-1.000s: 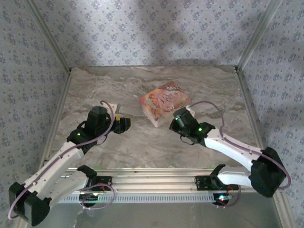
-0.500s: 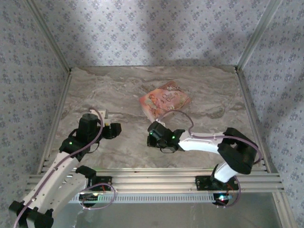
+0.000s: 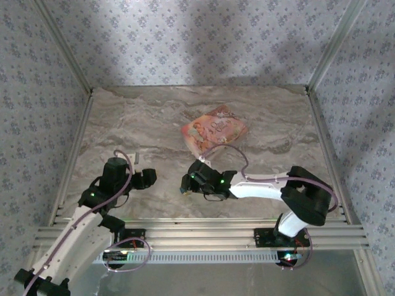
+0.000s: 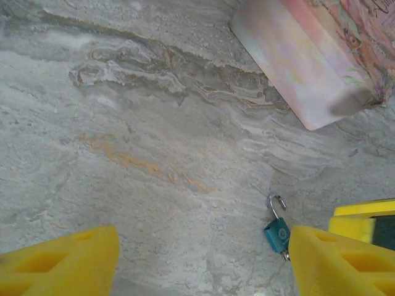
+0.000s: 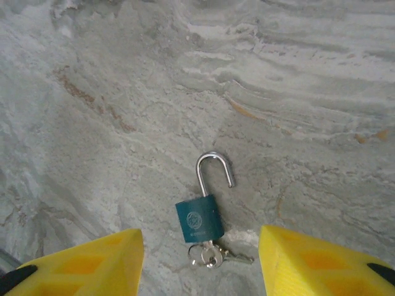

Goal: Unlock a padlock with a key

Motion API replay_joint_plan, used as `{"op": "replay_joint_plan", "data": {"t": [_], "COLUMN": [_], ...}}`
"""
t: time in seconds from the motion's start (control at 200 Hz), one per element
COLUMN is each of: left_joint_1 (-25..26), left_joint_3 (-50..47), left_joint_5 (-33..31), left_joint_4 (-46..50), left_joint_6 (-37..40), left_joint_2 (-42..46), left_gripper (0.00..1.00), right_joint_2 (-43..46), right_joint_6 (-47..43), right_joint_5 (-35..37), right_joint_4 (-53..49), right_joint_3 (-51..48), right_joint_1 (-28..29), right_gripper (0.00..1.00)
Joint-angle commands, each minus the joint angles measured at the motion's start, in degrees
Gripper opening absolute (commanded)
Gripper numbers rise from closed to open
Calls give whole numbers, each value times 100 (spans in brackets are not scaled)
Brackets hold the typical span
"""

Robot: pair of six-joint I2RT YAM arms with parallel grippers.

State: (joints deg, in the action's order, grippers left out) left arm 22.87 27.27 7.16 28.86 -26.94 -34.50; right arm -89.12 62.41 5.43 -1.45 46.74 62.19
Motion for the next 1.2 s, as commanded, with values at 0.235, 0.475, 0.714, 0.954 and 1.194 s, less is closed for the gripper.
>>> {"op": "replay_joint_plan", "data": {"t": [0.235,0.475,0.714,0.954,1.194], "left_joint_1": [-37,-46,-48,-171,-1254], "left_joint_3": [363,1097,808,-53,-786], "left_joint_5": [16,-697,-1565,-2605,-2094], "left_joint_4": [-283,-209,-930,-2434,-4153], "left_joint_6": [83,721,1636,2516,2395], "left_joint_2": [-612,-1679,-1378,-1689,-1988], "left_gripper": [98,98,98,98,98], "right_joint_2": [1309,2622,3999,4588,3569], "right_joint_6": [-423,-1298,-2307,-4478,-5363], "right_joint_5": [1071,2233,2985,2839,1912], "right_joint_4": [-1746,-2738,-2408,-650,952], "right_joint_3": [43,-139,-1080,-2242,-2332], "right_joint_1": [89,-162,-1040,-3240,-5386], "right_gripper": [89,100,100,100,100]}}
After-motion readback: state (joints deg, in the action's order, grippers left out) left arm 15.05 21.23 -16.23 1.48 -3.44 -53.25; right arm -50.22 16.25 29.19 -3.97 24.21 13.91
